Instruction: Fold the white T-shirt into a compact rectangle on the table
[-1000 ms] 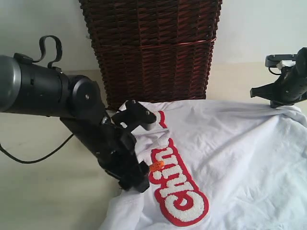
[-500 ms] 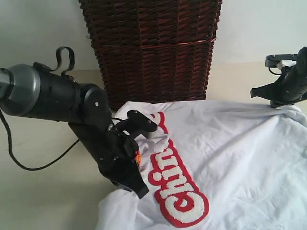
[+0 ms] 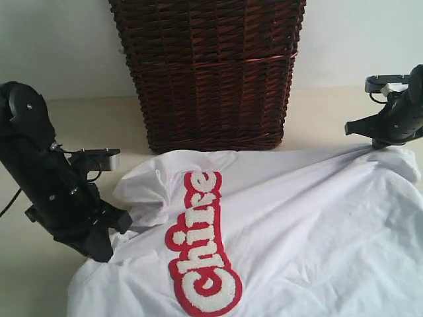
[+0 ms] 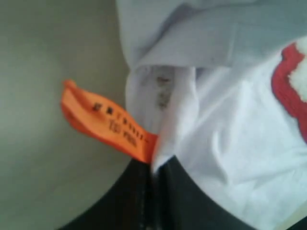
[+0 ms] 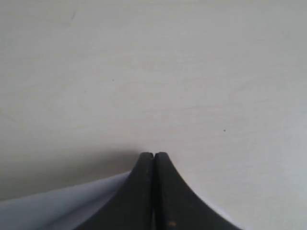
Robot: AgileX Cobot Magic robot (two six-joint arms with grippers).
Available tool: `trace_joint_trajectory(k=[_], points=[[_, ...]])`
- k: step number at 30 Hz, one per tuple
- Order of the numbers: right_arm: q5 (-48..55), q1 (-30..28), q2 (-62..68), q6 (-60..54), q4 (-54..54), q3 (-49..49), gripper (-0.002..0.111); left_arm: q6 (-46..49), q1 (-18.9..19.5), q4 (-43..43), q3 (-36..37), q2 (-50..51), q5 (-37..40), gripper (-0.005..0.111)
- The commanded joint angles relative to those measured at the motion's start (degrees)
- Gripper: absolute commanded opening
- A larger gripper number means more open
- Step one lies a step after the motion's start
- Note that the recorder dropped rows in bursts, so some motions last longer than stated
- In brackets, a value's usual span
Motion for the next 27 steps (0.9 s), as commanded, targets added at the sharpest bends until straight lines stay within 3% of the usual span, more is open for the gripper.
trace_joint_trajectory(k=[1, 2, 4, 7, 11, 16, 20, 22, 27], points=[[9.44, -0.97, 3.56, -0.96, -1.24, 1.87, 0.0, -5.25, 0.53, 9.97, 0.9, -0.21, 1.36, 0.037], [9.44, -0.97, 3.56, -0.96, -1.24, 1.87, 0.0, -11.57, 0.84, 17.45, 0.9, -0.09, 1.98, 0.047], [9.34, -0.97, 3.56, -0.96, -1.24, 1.87, 0.0, -22.39, 1.98, 28.12, 0.9, 0.07, 2.74, 0.05], [9.05, -0.97, 3.56, -0.96, -1.24, 1.87, 0.0, -23.5, 3.78, 28.04, -0.7, -1.21, -0.21, 0.05], [6.87, -0.97, 2.33, -0.96, -0.89, 1.87, 0.003, -11.68, 3.78, 14.71, -1.31, -5.28, -8.56, 0.05], [6.23, -0.31, -2.16, -1.33, 0.09, 1.87, 0.033, 12.01, 3.89, -14.17, -1.31, -4.53, -11.06, 0.057], [7.39, 1.42, -6.61, -1.46, 1.72, 1.87, 0.048, 14.72, 3.89, -19.28, -1.31, -0.86, -18.0, 0.068], [8.54, 2.91, -9.38, -1.46, 1.94, 1.87, 0.05, 14.72, 3.89, -19.28, -1.94, 1.23, -21.54, 0.068], [10.55, 7.28, -15.93, -1.46, 1.94, 1.87, 0.05, 16.62, 3.79, -23.52, -6.9, 7.08, -20.29, 0.068]])
